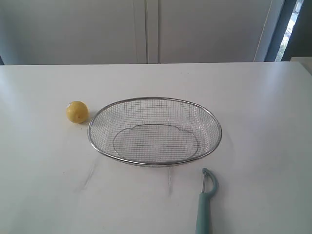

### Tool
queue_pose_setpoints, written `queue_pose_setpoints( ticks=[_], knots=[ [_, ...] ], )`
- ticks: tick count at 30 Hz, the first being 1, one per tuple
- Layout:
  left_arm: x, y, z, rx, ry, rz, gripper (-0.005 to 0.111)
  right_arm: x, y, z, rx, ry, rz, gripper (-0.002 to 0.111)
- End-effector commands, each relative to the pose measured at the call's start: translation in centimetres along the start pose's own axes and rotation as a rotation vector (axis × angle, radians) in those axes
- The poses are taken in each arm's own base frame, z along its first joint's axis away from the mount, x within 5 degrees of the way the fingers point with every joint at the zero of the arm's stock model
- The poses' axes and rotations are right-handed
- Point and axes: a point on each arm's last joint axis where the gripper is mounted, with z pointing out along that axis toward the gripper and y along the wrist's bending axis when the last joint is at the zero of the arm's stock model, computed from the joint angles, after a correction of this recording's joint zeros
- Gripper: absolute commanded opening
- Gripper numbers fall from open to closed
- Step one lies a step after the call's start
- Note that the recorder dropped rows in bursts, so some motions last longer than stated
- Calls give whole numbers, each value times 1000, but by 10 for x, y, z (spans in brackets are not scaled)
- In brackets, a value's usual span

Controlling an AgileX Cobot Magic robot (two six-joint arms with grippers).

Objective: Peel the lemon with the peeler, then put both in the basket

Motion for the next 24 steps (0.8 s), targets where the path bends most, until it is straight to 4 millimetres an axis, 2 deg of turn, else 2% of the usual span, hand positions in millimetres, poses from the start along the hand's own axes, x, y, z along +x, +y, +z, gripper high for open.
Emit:
queue_pose_setpoints(
  ticks=[1,9,24],
  knots=[
    [0,0,0,1,-1,-10,1,-8,1,-1,-10,-91,-4,0],
    [0,0,0,1,-1,-10,1,-42,4,-11,-54,-493,22,0],
    [0,0,0,1,-1,-10,1,-56,5,-20,-83,-670,50,0]
  ],
)
